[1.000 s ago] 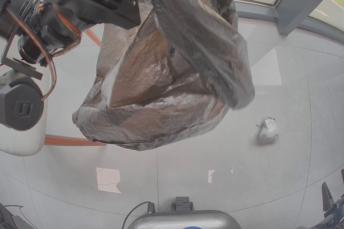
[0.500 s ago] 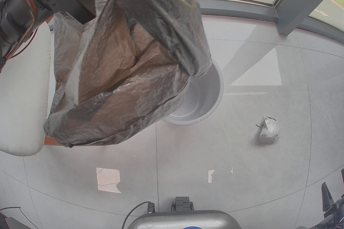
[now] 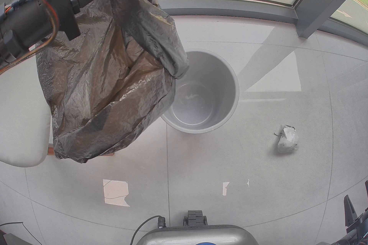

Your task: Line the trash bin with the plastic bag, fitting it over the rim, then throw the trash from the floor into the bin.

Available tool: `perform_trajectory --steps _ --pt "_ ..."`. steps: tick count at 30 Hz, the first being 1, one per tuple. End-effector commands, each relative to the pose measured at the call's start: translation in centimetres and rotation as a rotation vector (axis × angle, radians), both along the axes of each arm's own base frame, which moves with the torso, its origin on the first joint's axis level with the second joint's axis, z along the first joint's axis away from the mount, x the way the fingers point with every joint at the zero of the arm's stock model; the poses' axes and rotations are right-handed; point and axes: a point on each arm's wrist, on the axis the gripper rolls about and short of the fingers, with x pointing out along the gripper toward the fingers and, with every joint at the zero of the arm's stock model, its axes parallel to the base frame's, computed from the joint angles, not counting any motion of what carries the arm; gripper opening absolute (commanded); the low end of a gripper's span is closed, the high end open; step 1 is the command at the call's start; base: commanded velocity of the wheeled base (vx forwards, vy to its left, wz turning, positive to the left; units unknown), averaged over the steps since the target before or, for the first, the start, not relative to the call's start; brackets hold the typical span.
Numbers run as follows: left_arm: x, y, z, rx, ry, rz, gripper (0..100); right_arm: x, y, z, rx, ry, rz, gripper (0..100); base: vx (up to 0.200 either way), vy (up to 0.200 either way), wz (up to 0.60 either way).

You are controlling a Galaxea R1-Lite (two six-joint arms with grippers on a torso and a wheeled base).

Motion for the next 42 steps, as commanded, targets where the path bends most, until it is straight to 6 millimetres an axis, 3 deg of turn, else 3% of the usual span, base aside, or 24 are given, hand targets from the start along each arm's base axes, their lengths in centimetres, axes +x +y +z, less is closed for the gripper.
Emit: perform_trajectory --steps 1,7,14,21,32,34,42 --pt "-1.5 -3.3 -0.7 0.071 -0.016 0.038 0 0.1 0.0 -0.5 0.000 0.007 0.000 100 0.000 0.000 0.00" --pt "-1.3 -4.7 -1.1 0.085 -0.005 0.062 0 0.1 0.0 -0.5 0.000 0.007 0.000 100 0.000 0.000 0.00" --pt "2.5 -6.3 -0.3 0.014 -0.072 0.114 0 0.1 0.0 -0.5 0.000 0.007 0.000 100 0.000 0.000 0.00" --pt "2.9 -7.0 -1.1 0.029 -0.062 0.090 0 0.1 0.0 -0.5 0.000 0.007 0.000 100 0.000 0.000 0.00" --pt "0.7 -7.3 -2.0 0.003 0.033 -0.205 0 0.1 0.0 -0.5 0.000 0.007 0.000 100 0.000 0.000 0.00" --pt "-0.5 -8.2 -2.2 0.005 0.055 -0.305 0 0.1 0.0 -0.5 0.000 0.007 0.000 100 0.000 0.000 0.00" --pt "-2.2 -9.7 -4.3 0.076 0.105 -0.548 0 0.1 0.0 -0.5 0.000 0.007 0.000 100 0.000 0.000 0.00"
